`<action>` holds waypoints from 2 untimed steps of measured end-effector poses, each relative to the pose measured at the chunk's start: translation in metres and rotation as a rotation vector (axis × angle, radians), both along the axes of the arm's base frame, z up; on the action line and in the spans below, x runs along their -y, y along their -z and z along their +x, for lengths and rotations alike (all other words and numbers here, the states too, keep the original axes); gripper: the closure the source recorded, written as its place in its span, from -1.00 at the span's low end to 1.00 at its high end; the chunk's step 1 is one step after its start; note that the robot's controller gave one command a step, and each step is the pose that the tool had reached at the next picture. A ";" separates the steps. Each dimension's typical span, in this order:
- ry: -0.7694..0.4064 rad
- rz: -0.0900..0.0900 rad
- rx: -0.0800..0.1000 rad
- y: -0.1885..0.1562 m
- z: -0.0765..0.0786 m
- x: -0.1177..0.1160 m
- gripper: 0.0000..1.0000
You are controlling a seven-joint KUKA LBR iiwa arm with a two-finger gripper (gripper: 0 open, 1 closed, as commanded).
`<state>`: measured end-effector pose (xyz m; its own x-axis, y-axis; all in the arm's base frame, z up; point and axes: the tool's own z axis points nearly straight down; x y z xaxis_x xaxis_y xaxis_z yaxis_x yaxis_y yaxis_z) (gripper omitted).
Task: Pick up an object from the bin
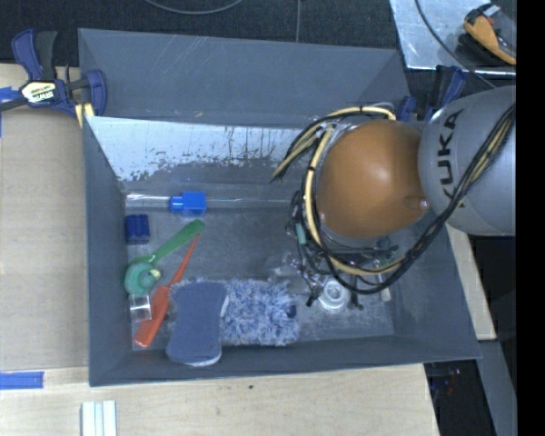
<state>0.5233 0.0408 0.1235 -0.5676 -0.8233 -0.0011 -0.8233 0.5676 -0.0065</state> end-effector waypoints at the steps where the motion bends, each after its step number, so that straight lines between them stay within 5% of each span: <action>1: 0.260 0.002 -0.002 -0.096 -0.007 0.027 1.00; 2: 0.204 0.002 -0.005 -0.163 -0.001 0.054 1.00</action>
Offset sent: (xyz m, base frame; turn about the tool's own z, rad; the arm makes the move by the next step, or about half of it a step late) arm -0.0023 -0.0530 0.1611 0.2002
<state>0.5225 -0.0133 0.2861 -0.7225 -0.6914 0.0009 -0.6914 0.7225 -0.0010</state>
